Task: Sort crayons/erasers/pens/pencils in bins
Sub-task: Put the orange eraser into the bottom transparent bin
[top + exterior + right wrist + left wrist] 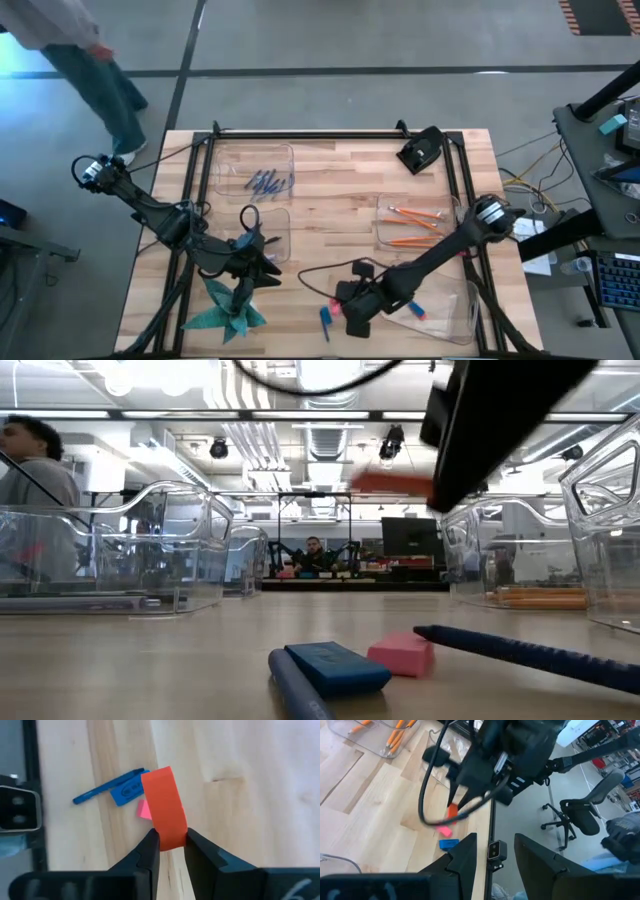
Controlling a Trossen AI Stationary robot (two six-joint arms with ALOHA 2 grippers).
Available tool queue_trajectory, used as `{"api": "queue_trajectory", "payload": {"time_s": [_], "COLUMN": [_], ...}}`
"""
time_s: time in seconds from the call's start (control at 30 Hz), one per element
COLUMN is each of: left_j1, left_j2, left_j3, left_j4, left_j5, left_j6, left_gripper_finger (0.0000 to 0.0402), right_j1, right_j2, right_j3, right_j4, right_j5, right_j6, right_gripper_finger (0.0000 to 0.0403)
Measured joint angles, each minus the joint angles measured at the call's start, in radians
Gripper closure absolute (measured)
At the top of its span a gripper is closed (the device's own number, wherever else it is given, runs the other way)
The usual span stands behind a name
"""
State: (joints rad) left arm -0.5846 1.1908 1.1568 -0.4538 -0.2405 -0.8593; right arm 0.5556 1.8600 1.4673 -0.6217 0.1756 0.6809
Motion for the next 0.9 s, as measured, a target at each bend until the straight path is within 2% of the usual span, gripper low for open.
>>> {"api": "queue_trajectory", "payload": {"time_s": [0.2,0.5,0.77,0.9], "left_j1": [0.0,0.0,0.0,0.0], "left_j2": [0.0,0.0,0.0,0.0], "left_j3": [0.0,0.0,0.0,0.0], "left_j4": [0.0,-0.002,-0.003,-0.003], "left_j5": [0.0,0.0,0.0,-0.003], "left_j6": [0.0,0.002,0.002,0.002], "left_gripper_finger": [0.0284,0.0284,0.0284,0.0284], "right_j1": [0.015,0.124,0.279,0.317], "right_j2": [-0.138,-0.338,-0.372,-0.364], "right_j3": [0.0,0.0,-0.009,-0.065], "right_j4": [-0.138,-0.393,-0.614,-0.642], "right_j5": [-0.001,-0.002,-0.005,-0.005], "right_j6": [0.042,0.272,0.528,0.625], "right_gripper_finger": [0.0329,0.0329,0.0324,0.0324]}}
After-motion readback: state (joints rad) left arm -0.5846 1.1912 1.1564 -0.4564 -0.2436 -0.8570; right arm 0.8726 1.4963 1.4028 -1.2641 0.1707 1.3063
